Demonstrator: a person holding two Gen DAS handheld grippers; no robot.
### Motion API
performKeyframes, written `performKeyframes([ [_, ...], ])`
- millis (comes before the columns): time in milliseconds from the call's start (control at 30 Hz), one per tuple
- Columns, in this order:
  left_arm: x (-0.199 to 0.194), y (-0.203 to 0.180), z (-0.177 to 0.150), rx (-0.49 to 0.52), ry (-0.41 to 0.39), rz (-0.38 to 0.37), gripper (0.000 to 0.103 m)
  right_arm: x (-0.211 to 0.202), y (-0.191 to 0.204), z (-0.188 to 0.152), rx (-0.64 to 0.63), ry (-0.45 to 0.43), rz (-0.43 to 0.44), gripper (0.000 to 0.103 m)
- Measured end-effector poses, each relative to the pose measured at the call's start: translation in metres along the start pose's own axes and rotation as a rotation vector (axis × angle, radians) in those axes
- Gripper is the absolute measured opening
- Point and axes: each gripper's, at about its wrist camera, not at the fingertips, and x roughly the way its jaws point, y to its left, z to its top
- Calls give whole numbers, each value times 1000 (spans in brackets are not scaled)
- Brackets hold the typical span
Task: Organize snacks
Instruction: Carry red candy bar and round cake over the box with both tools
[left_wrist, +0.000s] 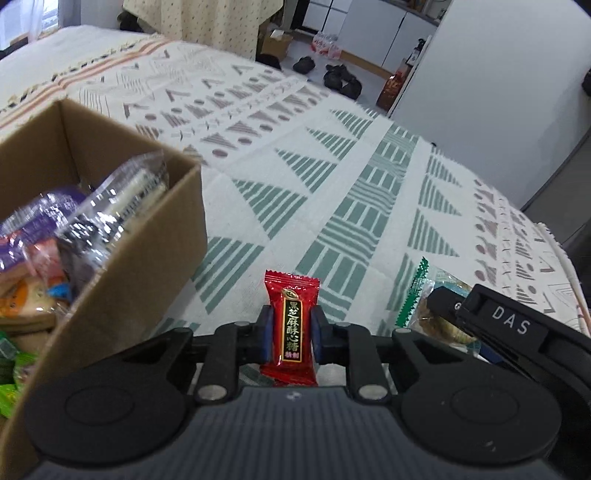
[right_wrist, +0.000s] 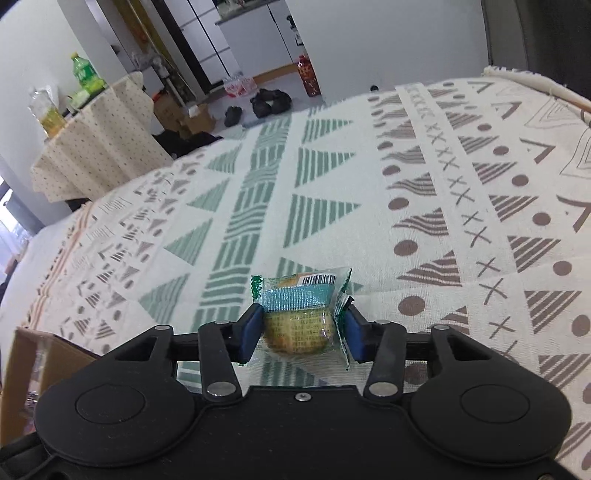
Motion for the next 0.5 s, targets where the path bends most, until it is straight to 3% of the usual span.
performKeyframes([
  [500,-71,10,13,12,-124,-23,20,-52,12,7,19,-100,83,46],
])
